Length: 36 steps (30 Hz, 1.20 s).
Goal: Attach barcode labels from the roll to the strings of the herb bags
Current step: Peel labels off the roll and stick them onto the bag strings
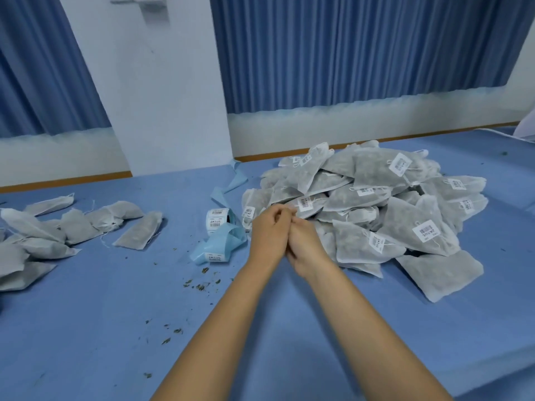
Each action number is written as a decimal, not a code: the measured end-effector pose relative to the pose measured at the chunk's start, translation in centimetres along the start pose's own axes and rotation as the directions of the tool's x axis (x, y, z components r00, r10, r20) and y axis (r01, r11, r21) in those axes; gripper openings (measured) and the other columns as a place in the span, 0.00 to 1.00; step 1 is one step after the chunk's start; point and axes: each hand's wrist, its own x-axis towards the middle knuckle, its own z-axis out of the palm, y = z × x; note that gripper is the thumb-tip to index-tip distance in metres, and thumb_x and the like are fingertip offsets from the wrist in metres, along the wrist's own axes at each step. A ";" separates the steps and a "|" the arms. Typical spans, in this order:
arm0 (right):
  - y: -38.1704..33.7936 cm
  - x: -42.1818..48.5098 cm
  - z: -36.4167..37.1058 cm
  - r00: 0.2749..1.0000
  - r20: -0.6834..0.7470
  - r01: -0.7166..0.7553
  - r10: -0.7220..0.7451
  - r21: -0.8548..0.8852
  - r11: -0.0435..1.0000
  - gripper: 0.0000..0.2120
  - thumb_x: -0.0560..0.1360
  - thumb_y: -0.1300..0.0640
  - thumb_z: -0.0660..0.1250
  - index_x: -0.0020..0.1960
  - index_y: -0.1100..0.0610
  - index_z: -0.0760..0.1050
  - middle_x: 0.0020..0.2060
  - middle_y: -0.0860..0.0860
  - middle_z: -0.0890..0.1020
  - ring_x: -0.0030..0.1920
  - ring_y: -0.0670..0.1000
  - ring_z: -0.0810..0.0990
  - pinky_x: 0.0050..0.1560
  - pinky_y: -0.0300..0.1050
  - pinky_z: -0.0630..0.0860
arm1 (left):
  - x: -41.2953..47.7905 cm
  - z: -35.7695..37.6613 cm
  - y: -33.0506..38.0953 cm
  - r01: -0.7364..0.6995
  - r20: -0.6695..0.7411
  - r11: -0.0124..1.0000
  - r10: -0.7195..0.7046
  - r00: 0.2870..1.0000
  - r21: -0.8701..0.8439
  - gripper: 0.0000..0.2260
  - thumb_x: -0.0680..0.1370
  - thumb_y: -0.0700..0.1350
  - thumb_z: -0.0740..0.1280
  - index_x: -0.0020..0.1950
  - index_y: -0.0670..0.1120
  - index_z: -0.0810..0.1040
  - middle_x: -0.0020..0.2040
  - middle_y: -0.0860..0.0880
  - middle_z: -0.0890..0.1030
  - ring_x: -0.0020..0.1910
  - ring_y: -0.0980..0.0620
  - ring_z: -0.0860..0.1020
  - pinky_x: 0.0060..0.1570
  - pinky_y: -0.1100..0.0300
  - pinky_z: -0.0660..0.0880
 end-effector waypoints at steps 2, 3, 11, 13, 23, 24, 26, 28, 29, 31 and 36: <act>1.4 0.3 1.8 0.998 0.063 -0.013 0.013 0.007 1.000 0.13 0.78 0.69 0.54 0.42 0.60 0.75 0.42 0.56 0.77 0.45 0.49 0.76 0.46 0.43 0.69 | 0.2 -2.4 -1.3 -0.040 -0.025 0.998 0.041 0.999 0.038 0.12 0.79 0.40 0.60 0.45 0.51 0.81 0.44 0.59 0.81 0.44 0.69 0.78 0.45 0.76 0.71; 2.3 0.5 2.8 0.994 0.105 -0.017 0.015 0.019 1.000 0.13 0.78 0.69 0.55 0.43 0.60 0.76 0.41 0.55 0.78 0.44 0.48 0.78 0.45 0.40 0.71 | 0.4 -3.7 -2.0 -0.059 -0.041 0.997 0.062 0.997 0.054 0.12 0.80 0.40 0.60 0.45 0.52 0.80 0.44 0.59 0.81 0.44 0.69 0.78 0.44 0.77 0.69; 7.9 2.9 9.4 0.952 0.304 0.069 0.031 -0.314 0.947 0.11 0.76 0.72 0.59 0.38 0.62 0.73 0.32 0.57 0.78 0.27 0.47 0.78 0.33 0.36 0.77 | 3.6 -17.7 -11.9 0.214 -0.413 0.821 0.029 0.910 0.530 0.16 0.80 0.42 0.63 0.68 0.44 0.74 0.66 0.41 0.74 0.66 0.43 0.70 0.61 0.50 0.69; 9.2 3.3 10.1 0.938 0.345 0.102 0.037 -0.376 0.921 0.11 0.76 0.72 0.60 0.38 0.61 0.73 0.33 0.57 0.79 0.30 0.49 0.79 0.37 0.38 0.78 | 4.3 -20.4 -14.2 0.265 -0.313 0.644 -0.043 0.949 0.718 0.22 0.80 0.47 0.64 0.74 0.48 0.67 0.73 0.40 0.66 0.72 0.41 0.63 0.65 0.46 0.67; 10.7 3.0 9.8 0.883 0.469 0.300 0.006 -0.576 0.761 0.08 0.76 0.65 0.65 0.41 0.56 0.78 0.43 0.51 0.85 0.45 0.47 0.83 0.53 0.41 0.78 | 8.3 -22.5 -16.4 0.324 -0.301 0.212 -0.134 0.944 0.922 0.23 0.78 0.44 0.64 0.72 0.49 0.64 0.64 0.45 0.73 0.63 0.44 0.71 0.57 0.53 0.67; 10.5 3.0 9.7 0.887 0.463 0.303 0.002 -0.584 0.753 0.07 0.76 0.65 0.65 0.42 0.58 0.79 0.44 0.51 0.85 0.46 0.47 0.83 0.53 0.40 0.78 | 8.2 -22.3 -16.4 0.342 -0.319 0.203 -0.137 0.938 0.918 0.19 0.78 0.46 0.64 0.68 0.48 0.68 0.63 0.45 0.73 0.63 0.44 0.70 0.58 0.53 0.66; 10.1 2.8 9.5 0.893 0.450 0.292 0.002 -0.584 0.757 0.06 0.77 0.65 0.64 0.43 0.61 0.79 0.43 0.51 0.85 0.44 0.45 0.83 0.52 0.38 0.78 | 8.1 -22.2 -16.6 0.344 -0.331 0.223 -0.093 0.939 0.912 0.16 0.78 0.51 0.64 0.64 0.47 0.72 0.65 0.43 0.70 0.66 0.44 0.66 0.60 0.51 0.65; 9.9 2.5 9.4 0.890 0.456 0.281 0.015 -0.573 0.770 0.07 0.77 0.65 0.64 0.43 0.61 0.79 0.43 0.53 0.85 0.40 0.43 0.82 0.49 0.36 0.77 | 8.7 -22.3 -16.8 0.290 -0.284 0.262 -0.063 0.957 0.921 0.16 0.77 0.50 0.64 0.62 0.45 0.72 0.67 0.42 0.68 0.67 0.43 0.66 0.62 0.49 0.63; 9.9 2.3 9.3 0.886 0.464 0.279 0.022 -0.570 0.773 0.07 0.77 0.65 0.64 0.43 0.60 0.79 0.43 0.53 0.85 0.40 0.44 0.82 0.48 0.36 0.77 | 9.1 -22.4 -16.7 0.261 -0.248 0.275 -0.082 0.965 0.925 0.15 0.78 0.49 0.64 0.62 0.43 0.72 0.65 0.42 0.70 0.65 0.43 0.68 0.62 0.50 0.63; 9.8 2.2 9.4 0.893 0.449 0.262 0.029 -0.572 0.777 0.06 0.77 0.65 0.63 0.45 0.59 0.78 0.44 0.53 0.85 0.44 0.48 0.83 0.51 0.42 0.78 | 9.4 -22.6 -16.2 0.255 -0.231 0.312 -0.112 0.967 0.915 0.13 0.79 0.48 0.64 0.59 0.42 0.71 0.59 0.43 0.76 0.57 0.43 0.75 0.58 0.51 0.64; 8.9 2.3 9.5 0.928 0.371 0.231 -0.018 -0.539 0.810 0.24 0.77 0.63 0.65 0.66 0.45 0.63 0.58 0.53 0.79 0.40 0.41 0.82 0.31 0.33 0.72 | 6.0 -21.8 -12.4 0.209 -0.218 0.927 -0.144 0.965 0.312 0.12 0.75 0.40 0.67 0.56 0.49 0.70 0.47 0.48 0.78 0.42 0.49 0.77 0.44 0.56 0.73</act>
